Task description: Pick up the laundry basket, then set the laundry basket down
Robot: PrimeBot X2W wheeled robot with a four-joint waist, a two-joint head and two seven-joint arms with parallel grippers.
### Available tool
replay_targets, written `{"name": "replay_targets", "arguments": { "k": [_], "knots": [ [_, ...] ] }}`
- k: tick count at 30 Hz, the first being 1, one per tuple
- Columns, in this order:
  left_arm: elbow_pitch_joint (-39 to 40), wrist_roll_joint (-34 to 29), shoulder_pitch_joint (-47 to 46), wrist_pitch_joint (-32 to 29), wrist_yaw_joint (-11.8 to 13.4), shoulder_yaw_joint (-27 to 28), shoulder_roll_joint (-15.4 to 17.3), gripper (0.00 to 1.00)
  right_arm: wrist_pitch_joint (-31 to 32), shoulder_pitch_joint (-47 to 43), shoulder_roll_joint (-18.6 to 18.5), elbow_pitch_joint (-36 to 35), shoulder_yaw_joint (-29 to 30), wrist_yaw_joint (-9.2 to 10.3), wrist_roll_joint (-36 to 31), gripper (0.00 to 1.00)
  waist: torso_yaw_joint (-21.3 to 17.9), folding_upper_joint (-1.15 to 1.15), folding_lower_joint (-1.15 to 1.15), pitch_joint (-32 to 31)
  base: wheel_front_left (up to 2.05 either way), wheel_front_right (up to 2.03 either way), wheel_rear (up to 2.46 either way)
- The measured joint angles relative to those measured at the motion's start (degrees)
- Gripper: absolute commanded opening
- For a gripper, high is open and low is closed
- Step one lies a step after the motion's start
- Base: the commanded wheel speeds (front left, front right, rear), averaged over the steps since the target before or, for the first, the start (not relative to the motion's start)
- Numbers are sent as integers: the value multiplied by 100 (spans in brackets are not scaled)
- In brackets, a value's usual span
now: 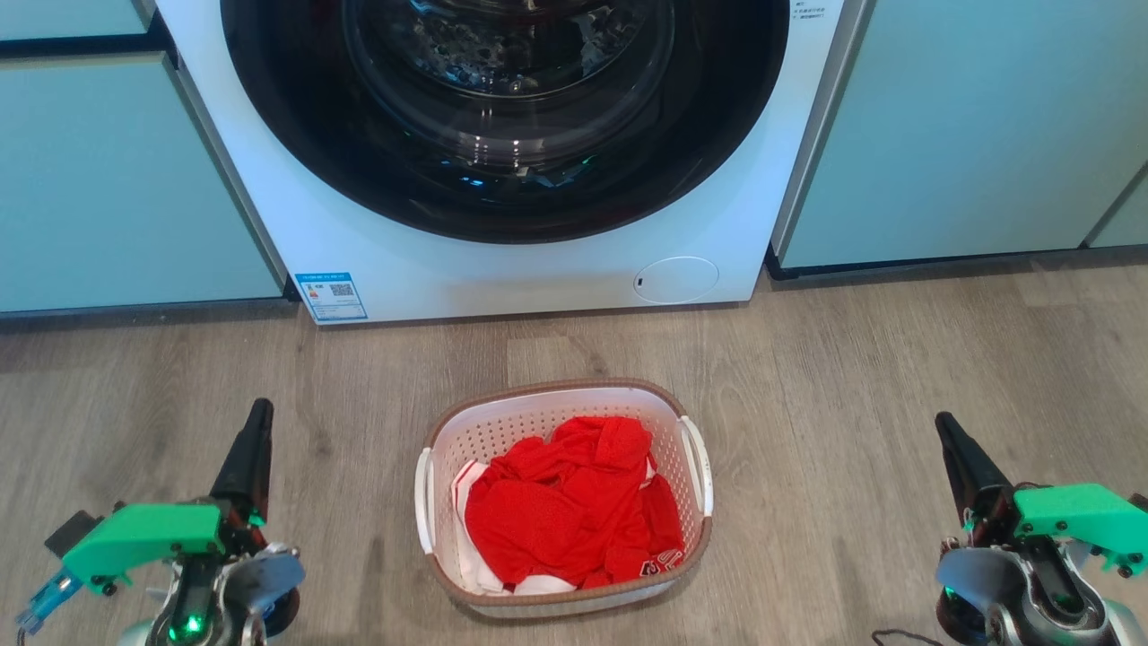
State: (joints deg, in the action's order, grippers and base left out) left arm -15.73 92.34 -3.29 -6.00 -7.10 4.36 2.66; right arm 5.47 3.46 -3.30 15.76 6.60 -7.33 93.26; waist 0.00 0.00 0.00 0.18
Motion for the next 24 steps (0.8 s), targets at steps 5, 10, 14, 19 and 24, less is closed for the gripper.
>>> {"name": "replay_targets", "arguments": {
  "k": [5,10,14,19,24],
  "knots": [
    [0,0,-1,-4,0,1,-1,0,1,0,3,0,15,0,0,0,0,0,0,0,0,0,0],
    [0,0,-2,-5,0,2,-1,0,1,0,5,0,24,0,0,0,0,0,0,0,0,0,0],
    [0,0,-2,-5,0,2,-1,0,2,0,8,0,26,0,0,0,0,0,0,0,0,0,0],
    [0,0,-3,-5,0,3,-2,0,4,0,13,0,31,0,0,0,0,0,0,0,0,0,0],
    [0,0,-5,-5,0,4,-2,0,8,0,25,0,37,0,-1,0,0,0,0,0,0,0,0]
  ]
}}
